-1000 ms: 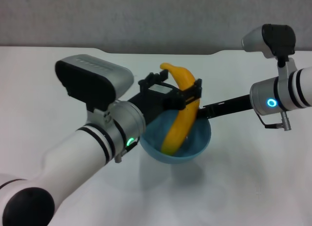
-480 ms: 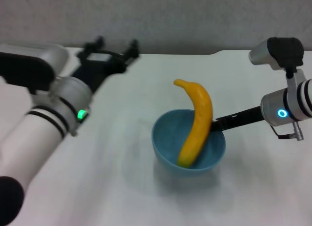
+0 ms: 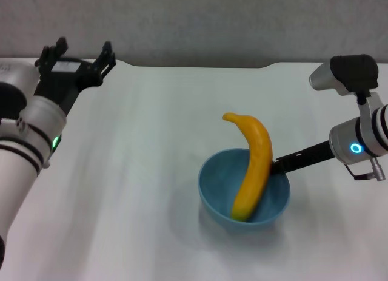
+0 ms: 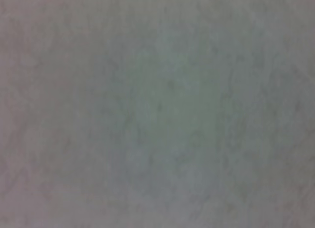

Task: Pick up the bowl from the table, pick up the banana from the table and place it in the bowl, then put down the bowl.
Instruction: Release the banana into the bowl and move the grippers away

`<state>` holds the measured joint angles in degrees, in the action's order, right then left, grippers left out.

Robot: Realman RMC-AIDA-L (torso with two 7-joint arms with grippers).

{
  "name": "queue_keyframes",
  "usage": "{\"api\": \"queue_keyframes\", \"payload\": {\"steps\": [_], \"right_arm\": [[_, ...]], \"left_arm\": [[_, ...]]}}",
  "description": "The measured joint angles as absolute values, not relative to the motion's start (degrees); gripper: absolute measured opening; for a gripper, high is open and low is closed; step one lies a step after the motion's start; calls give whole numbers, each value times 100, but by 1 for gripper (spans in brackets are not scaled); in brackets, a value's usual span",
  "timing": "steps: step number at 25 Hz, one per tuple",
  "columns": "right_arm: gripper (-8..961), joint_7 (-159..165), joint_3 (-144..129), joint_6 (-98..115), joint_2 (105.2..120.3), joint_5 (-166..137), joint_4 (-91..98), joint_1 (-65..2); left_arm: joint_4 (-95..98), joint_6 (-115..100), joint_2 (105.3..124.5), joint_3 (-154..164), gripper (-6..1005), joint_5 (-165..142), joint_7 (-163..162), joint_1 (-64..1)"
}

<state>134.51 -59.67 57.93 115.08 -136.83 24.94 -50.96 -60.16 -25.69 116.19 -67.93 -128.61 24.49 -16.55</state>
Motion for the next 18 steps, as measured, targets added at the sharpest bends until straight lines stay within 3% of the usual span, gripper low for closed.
{"api": "queue_keyframes", "payload": {"steps": [18], "right_arm": [[54,13437,-6065,5611,11540,-13737,2338,-5017]], "left_arm": [[-5640,-2733,11639,-6669,894,-12845,2266,-1726]]}}
